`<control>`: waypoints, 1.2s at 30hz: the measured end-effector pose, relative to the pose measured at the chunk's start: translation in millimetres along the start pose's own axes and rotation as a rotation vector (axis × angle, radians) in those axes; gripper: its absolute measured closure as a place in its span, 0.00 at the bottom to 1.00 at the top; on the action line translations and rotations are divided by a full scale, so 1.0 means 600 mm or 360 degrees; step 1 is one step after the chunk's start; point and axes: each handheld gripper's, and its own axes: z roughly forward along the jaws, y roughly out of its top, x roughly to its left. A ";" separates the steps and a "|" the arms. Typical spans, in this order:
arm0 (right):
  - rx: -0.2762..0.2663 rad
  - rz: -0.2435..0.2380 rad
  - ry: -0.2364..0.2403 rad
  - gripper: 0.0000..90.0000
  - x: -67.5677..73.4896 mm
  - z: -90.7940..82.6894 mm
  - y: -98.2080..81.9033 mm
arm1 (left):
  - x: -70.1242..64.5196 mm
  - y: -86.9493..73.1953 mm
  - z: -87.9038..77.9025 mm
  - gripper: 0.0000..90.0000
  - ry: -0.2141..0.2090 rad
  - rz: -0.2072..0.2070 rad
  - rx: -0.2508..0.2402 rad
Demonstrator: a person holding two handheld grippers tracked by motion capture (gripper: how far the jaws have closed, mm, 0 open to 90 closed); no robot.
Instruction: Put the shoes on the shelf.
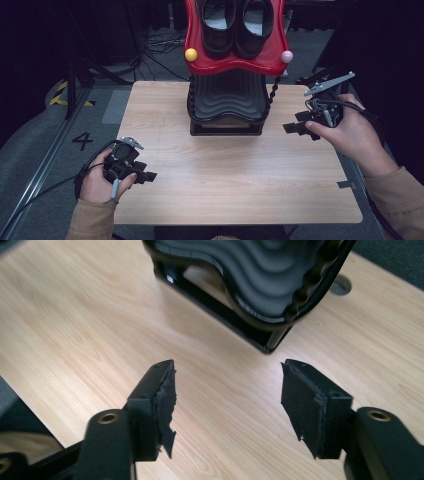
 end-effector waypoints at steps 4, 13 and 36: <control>0.0061 -0.0030 0.0028 0.49 -0.008 0.029 -0.028 | 0.000 0.001 0.004 0.51 0.0008 -0.0004 0.0011; 0.0006 -0.0100 0.0021 0.48 -0.017 0.105 -0.085 | 0.000 0.005 0.021 0.51 0.0013 -0.0007 0.0040; 0.0186 -0.0029 0.0146 0.42 -0.023 0.222 -0.150 | 0.013 0.006 0.047 0.51 0.0019 -0.0016 0.0078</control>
